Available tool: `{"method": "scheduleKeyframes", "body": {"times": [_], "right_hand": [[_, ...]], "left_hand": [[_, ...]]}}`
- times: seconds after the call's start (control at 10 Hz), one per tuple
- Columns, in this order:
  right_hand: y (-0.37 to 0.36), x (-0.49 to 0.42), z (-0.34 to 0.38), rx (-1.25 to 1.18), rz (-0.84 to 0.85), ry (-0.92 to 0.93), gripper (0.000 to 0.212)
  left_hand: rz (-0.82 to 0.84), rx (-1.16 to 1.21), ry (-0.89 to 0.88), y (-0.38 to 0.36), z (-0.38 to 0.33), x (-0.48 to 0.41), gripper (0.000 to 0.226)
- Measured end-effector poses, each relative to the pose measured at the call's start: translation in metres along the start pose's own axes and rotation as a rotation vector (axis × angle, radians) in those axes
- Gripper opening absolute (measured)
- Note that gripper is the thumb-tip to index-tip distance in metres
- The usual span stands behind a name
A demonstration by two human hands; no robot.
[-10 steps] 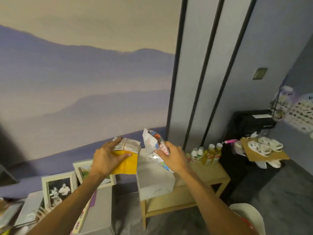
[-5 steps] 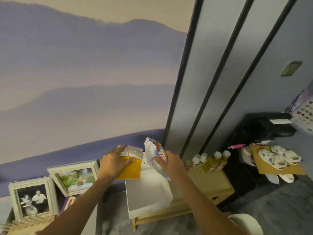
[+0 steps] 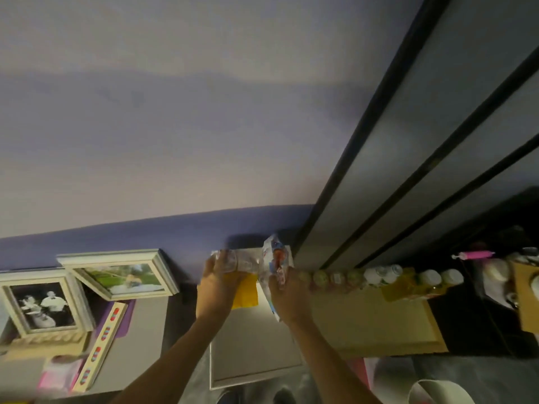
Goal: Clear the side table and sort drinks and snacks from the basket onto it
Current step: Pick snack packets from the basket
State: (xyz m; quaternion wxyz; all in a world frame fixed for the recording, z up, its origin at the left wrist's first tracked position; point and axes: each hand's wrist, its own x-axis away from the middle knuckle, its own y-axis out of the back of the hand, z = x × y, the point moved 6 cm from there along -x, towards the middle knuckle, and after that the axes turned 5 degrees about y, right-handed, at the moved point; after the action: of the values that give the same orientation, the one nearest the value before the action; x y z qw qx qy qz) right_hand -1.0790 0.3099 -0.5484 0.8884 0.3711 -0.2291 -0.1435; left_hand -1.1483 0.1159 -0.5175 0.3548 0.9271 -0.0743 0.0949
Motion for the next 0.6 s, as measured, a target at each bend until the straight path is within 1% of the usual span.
{"method": "scheduleKeyframes", "body": {"times": [0.1,0.2,0.3,0.4,0.5,0.6], "right_hand": [[-0.017,-0.006,-0.017,-0.089,0.019,-0.012,0.068],[-0.027,-0.011,-0.019,-0.054,-0.098,0.043,0.063],[-0.04,-0.015,-0.019,-0.046,-0.127,0.1,0.076],[-0.039,-0.015,-0.012,-0.087,-0.117,0.1,0.079],[-0.037,-0.013,-0.015,-0.071,-0.081,0.088,0.085],[-0.023,-0.007,-0.011,-0.071,-0.054,0.076,0.081]], "left_hand": [[0.005,-0.036,-0.001,-0.03,0.024,-0.017,0.064],[0.004,-0.097,-0.012,-0.051,0.034,-0.024,0.066],[0.005,-0.003,0.047,-0.065,0.048,-0.029,0.059],[0.018,0.014,0.092,-0.071,0.057,-0.033,0.059],[-0.003,-0.013,0.014,-0.064,0.046,-0.029,0.048],[0.004,-0.083,-0.037,-0.053,0.028,-0.03,0.057]]}}
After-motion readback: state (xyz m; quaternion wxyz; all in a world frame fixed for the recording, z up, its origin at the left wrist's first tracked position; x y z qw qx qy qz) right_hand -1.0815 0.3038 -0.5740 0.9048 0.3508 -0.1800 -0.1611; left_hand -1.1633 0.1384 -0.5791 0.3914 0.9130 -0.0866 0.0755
